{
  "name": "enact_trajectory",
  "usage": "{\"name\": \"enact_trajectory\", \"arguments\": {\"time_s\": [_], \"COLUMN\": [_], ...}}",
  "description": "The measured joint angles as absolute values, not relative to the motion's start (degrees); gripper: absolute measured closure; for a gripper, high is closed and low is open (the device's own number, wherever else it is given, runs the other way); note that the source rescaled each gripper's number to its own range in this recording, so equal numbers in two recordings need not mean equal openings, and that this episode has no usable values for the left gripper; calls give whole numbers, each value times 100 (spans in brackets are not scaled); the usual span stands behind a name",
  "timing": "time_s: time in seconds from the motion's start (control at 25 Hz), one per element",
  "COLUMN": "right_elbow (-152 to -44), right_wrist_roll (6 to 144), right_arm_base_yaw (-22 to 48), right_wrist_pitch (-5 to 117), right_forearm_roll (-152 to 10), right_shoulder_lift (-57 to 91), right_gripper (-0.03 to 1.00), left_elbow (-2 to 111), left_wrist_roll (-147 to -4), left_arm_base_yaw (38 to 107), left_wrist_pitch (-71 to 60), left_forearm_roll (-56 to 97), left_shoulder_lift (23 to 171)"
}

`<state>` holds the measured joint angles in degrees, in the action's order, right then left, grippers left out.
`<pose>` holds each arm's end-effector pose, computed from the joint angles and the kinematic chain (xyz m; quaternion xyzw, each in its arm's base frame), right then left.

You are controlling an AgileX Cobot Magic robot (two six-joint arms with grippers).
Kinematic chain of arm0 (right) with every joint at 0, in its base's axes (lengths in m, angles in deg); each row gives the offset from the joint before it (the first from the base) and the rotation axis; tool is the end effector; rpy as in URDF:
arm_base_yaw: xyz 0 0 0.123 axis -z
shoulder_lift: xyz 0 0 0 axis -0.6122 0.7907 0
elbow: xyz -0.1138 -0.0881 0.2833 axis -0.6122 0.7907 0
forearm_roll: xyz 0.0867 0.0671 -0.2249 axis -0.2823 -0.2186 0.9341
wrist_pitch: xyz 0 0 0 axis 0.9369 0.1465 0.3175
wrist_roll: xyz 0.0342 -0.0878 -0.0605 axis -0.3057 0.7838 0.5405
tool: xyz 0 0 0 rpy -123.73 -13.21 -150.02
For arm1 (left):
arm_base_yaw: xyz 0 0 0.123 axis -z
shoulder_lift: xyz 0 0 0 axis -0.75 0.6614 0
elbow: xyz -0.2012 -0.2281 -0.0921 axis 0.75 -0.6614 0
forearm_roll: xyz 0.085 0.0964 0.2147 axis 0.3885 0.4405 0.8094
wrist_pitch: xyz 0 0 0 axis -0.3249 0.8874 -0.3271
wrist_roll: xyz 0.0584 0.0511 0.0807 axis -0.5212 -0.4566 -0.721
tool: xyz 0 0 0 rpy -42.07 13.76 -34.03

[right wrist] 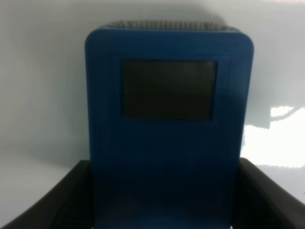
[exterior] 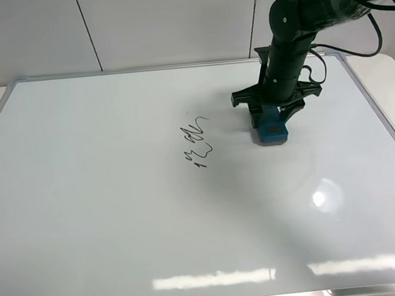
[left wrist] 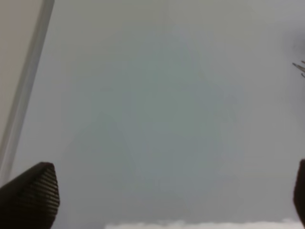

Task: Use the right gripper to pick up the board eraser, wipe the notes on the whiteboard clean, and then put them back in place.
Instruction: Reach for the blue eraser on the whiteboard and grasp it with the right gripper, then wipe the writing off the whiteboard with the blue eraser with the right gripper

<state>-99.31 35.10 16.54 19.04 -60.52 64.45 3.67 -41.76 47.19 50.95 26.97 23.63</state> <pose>0.4027 0.1529 0.1428 -0.0491 0.9951 0.0132 0.0844 -0.0210 -0.0121 0.2698 -0.0082 0.8468 -0.0534 0.5291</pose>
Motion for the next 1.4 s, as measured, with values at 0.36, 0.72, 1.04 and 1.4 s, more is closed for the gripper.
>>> {"name": "enact_trajectory", "arguments": {"time_s": [0.36,0.72,1.04,1.4], "right_elbow": [-9931,-10268,-10591,-10591], "right_wrist_roll": [3508,3713,4334,5207], "right_arm_base_yaw": [1654,1546,741,-131], "right_wrist_pitch": [1917,1788,1694,1891], "right_forearm_roll": [-6104,-6405,-6491,-6658], "right_shoulder_lift": [6412,5838,5831,5844], "right_gripper": [95,95,95,95], "left_elbow": [367,367,367,367], "left_wrist_roll": [-4176,-4176,-4176,-4176], "left_arm_base_yaw": [4719,4719,4719,4719], "left_wrist_pitch": [5095,5095,5095,5095], "left_forearm_roll": [2697,2697,2697,2697], "left_shoulder_lift": [2363,2363,2363,2363]}}
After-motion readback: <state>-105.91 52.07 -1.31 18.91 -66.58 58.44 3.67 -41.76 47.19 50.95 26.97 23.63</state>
